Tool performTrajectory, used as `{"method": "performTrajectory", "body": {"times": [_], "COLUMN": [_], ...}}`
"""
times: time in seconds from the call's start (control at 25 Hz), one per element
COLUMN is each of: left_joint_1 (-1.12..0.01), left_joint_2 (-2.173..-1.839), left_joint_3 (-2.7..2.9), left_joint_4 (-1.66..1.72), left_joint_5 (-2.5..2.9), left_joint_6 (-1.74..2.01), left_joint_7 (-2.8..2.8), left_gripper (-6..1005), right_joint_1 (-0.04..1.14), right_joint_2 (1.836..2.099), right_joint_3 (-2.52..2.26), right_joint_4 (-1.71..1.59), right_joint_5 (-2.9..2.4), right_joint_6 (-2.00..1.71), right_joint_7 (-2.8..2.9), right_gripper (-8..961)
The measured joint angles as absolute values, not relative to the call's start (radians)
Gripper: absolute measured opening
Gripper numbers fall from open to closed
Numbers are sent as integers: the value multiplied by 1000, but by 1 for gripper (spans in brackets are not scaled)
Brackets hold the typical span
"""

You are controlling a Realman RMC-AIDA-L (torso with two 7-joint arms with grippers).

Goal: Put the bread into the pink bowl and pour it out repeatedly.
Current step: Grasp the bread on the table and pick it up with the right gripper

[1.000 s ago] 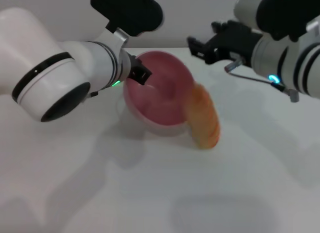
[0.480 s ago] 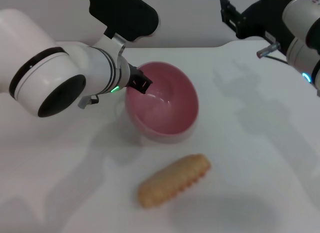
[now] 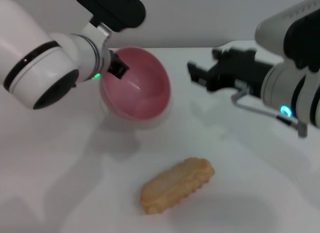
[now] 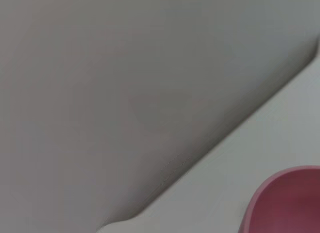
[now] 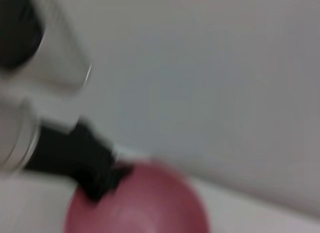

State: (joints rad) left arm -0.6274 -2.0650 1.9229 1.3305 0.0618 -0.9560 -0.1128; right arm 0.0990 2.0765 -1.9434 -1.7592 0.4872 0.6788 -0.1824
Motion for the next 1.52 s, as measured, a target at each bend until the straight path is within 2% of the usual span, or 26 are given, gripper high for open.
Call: {"method": "performTrajectory", "body": {"times": [0.56, 1.52], "left_joint_1": [-646, -675], "left_joint_2": [-2063, -2063], "left_joint_3": [1858, 1836], "left_joint_4": [1310, 1270], "left_joint_5": [97, 98], "left_joint_6": [-978, -981], "left_joint_7": [-109, -89], "left_gripper": [120, 123], "right_joint_1": [98, 152], "right_joint_2": [2077, 2075], "right_joint_3": [-1884, -1935], "right_joint_4": [-1780, -1610], "right_joint_5": [605, 662], "right_joint_6": [986, 1024], "right_joint_7": [-75, -34], "right_gripper": [625, 623]}}
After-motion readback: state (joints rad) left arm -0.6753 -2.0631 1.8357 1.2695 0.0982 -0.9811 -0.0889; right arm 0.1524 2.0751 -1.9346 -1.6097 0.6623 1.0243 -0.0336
